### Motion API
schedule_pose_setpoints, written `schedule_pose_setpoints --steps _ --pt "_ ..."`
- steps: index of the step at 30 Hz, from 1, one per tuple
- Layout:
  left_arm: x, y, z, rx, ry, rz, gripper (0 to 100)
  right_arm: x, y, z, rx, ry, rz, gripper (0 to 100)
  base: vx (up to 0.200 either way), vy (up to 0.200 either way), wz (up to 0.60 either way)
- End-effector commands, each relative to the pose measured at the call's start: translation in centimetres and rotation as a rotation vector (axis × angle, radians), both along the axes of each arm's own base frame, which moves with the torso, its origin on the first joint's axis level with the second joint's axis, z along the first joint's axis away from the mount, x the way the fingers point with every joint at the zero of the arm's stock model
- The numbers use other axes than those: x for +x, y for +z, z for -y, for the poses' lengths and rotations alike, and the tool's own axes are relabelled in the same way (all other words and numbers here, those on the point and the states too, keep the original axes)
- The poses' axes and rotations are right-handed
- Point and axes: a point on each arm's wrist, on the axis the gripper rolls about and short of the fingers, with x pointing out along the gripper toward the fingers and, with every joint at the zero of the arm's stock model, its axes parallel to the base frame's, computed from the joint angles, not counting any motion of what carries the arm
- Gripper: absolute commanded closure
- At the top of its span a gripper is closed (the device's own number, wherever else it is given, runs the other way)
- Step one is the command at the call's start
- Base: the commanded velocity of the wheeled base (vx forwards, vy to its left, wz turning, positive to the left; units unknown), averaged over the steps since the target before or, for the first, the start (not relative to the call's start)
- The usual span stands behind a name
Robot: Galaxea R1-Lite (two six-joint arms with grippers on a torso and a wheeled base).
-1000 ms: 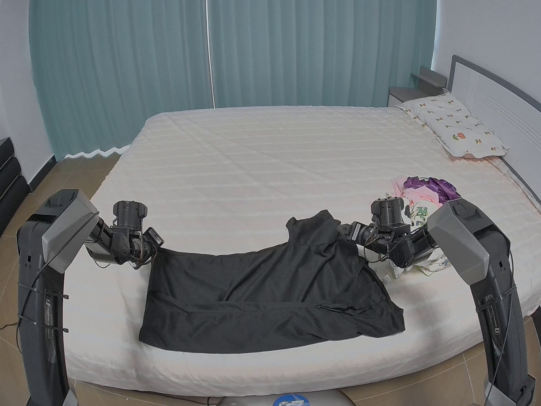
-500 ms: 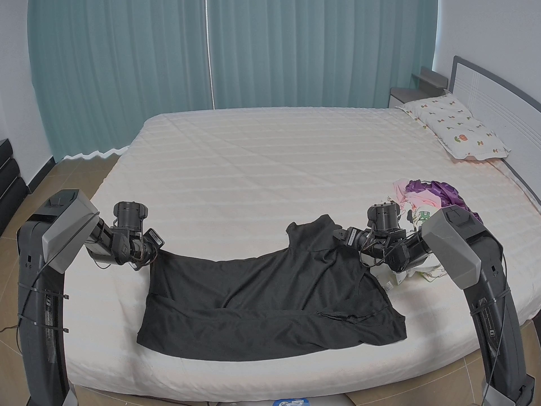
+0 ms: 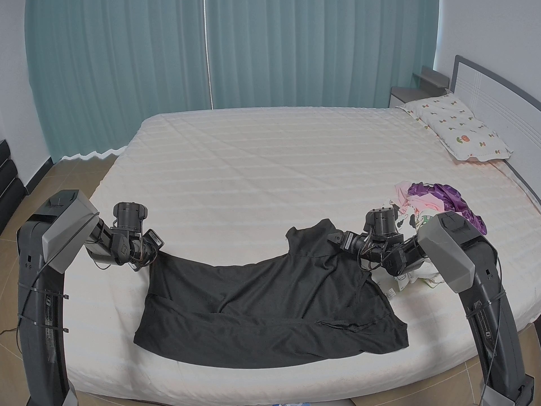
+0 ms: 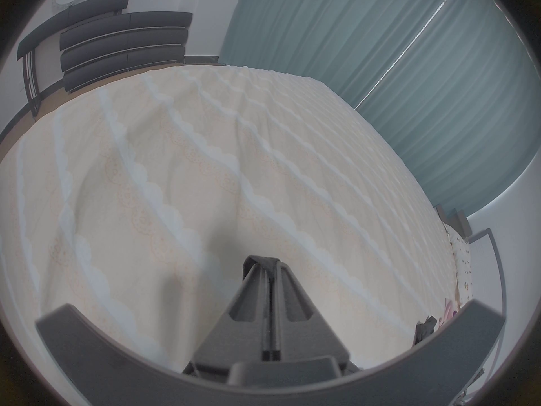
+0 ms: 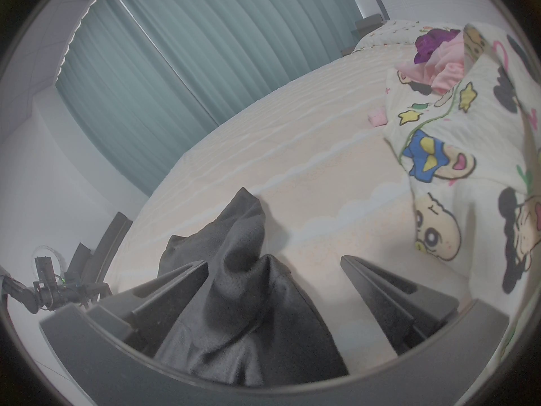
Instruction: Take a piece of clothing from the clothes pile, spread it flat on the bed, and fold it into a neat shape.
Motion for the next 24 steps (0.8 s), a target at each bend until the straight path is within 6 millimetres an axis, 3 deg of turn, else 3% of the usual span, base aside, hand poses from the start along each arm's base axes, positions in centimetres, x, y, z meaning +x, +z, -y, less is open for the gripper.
schedule_pose_setpoints --steps 1,2,3,8,15,24 --pt "0.0 -0.1 -0.1 -0.002 0.004 0.0 100 0.0 0.0 0.0 0.02 -0.013 -0.01 0 0.0 0.0 0.0" --pt "0.0 -0.1 -0.1 -0.002 0.004 -0.001 100 0.0 0.0 0.0 0.02 -0.013 -0.012 0 0.0 0.0 0.0" --pt "0.0 -0.1 -0.1 -0.002 0.004 -0.001 100 -0.1 0.0 0.1 0.021 -0.014 -0.014 100 0.0 0.0 0.0" --pt "0.0 0.0 -0.6 -0.001 0.016 0.002 100 -0.3 -0.1 0.5 0.019 -0.031 -0.021 100 0.0 0.0 0.0" --pt "0.0 0.2 -1.4 0.008 0.039 0.003 100 -0.9 1.3 1.0 0.031 -0.039 0.018 100 0.0 0.0 0.0" --pt "0.0 0.3 -1.7 0.025 0.06 -0.003 100 -0.7 2.5 0.2 0.038 -0.031 0.099 100 0.0 0.0 0.0"
